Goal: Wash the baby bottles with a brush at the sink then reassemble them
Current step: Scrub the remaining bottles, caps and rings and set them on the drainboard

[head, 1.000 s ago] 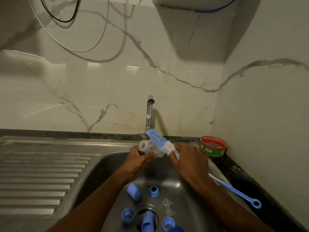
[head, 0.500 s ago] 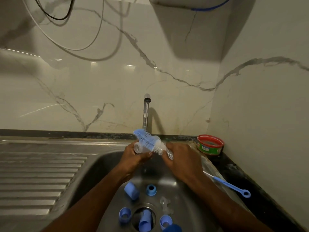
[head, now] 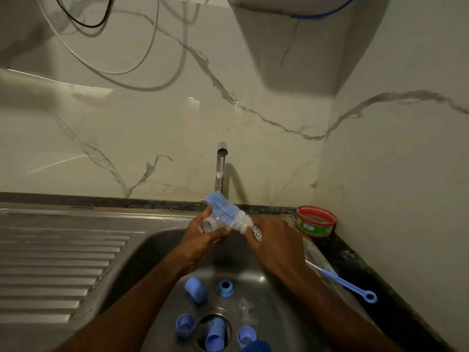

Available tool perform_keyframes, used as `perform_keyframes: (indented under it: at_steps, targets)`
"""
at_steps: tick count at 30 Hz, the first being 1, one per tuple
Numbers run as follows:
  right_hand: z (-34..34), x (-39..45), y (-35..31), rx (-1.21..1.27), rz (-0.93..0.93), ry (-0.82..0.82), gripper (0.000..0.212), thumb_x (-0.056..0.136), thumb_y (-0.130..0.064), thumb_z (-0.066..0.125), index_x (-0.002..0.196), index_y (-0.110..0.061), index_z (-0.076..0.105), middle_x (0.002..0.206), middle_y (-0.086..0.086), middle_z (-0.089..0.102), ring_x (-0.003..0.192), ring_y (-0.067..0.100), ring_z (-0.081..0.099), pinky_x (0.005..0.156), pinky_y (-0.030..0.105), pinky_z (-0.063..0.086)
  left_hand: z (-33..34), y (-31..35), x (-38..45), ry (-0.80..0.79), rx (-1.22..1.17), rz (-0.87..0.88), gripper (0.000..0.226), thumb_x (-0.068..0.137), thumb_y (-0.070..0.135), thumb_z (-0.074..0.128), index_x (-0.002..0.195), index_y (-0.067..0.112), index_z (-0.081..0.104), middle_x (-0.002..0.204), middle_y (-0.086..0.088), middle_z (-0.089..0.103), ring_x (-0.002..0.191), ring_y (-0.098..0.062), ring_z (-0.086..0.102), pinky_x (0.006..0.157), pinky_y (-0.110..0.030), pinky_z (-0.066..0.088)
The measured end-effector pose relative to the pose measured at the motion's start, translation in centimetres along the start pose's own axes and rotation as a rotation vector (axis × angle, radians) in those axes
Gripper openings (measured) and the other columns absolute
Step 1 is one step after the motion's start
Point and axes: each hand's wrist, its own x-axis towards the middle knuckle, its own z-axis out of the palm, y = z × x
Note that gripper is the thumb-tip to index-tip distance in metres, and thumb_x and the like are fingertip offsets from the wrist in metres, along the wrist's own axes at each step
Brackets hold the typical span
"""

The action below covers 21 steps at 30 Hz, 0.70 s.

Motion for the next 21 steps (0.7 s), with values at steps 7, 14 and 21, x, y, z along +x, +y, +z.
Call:
perform_keyframes:
  at_steps: [7, 14, 21]
  targets:
    - [0.11, 0.35, 0.50, -0.042, 0.051, 0.031, 0.021, 0.097, -0.045, 0.058, 0.110, -0.032, 0.068, 0.099, -0.008, 0.070, 0.085, 0.010, 0.063, 0.081, 0.032, 0.054, -0.44, -0.38, 0.01, 0.034, 0.206, 0.058, 0.055, 0.081, 0.009, 0.081, 0.130, 0.021, 0.058, 0.122, 0.001, 0.069, 0.111, -0.014, 0.067, 0.084, -0.028, 0.059]
    - [0.32, 0.24, 0.43, 0.008, -0.017, -0.052, 0.024, 0.097, -0.047, 0.059, 0.116, -0.034, 0.065, 0.105, -0.010, 0.067, 0.088, 0.006, 0.057, 0.086, 0.028, 0.050, -0.83, -0.73, 0.11, 0.092, 0.158, 0.039, 0.059, 0.077, 0.011, 0.082, 0.131, 0.019, 0.057, 0.123, -0.002, 0.069, 0.111, -0.016, 0.068, 0.085, -0.029, 0.059]
    - [0.15, -0.47, -0.38, -0.011, -0.075, 0.001, 0.023, 0.097, -0.048, 0.058, 0.114, -0.034, 0.065, 0.100, -0.011, 0.067, 0.082, 0.004, 0.055, 0.073, 0.022, 0.042, -0.98, -0.16, 0.04, 0.105, 0.181, 0.036, 0.054, 0.079, 0.004, 0.079, 0.126, 0.019, 0.058, 0.117, 0.002, 0.069, 0.107, -0.013, 0.068, 0.076, -0.017, 0.056]
